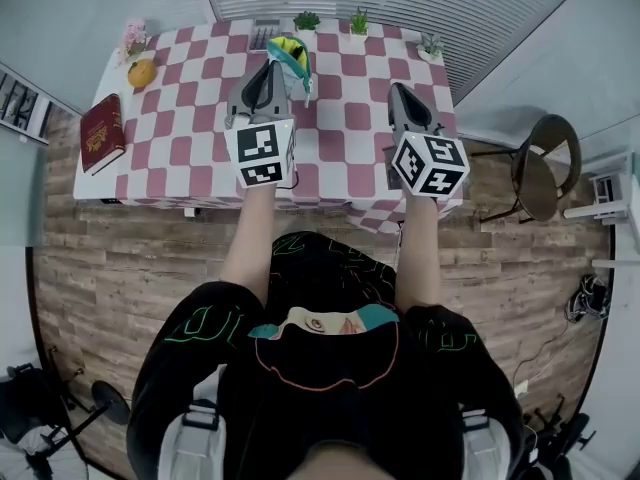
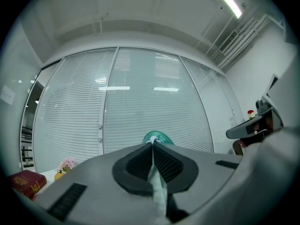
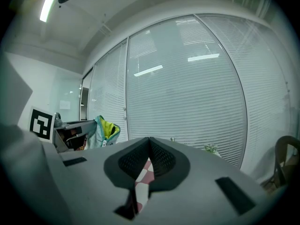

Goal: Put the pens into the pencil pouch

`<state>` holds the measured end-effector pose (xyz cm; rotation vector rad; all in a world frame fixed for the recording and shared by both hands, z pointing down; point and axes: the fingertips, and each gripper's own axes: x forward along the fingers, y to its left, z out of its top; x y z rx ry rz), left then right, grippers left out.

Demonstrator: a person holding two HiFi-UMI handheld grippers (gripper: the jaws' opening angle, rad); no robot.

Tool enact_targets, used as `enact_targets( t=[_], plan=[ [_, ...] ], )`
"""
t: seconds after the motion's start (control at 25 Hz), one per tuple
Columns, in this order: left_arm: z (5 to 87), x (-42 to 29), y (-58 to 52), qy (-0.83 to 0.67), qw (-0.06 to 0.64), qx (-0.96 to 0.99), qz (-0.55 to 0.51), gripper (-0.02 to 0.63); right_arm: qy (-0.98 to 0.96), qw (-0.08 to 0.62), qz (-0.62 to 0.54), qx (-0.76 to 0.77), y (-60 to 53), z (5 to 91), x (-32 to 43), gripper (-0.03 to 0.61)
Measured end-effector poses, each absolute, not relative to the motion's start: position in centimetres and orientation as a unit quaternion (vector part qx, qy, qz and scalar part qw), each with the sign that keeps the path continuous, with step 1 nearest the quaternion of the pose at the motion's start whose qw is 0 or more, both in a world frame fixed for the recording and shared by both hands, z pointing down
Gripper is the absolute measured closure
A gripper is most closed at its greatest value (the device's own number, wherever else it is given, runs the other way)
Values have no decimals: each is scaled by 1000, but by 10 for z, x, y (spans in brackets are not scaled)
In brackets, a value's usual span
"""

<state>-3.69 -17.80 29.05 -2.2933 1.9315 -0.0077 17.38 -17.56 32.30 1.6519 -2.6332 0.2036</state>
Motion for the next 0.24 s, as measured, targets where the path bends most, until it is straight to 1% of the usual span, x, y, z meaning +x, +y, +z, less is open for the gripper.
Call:
enact_targets(
  t=[0.24],
  plan=[
    [281,-28,-183,634,66,-771,9,612,-846,12,65,529,-181,322,179,575]
  ],
)
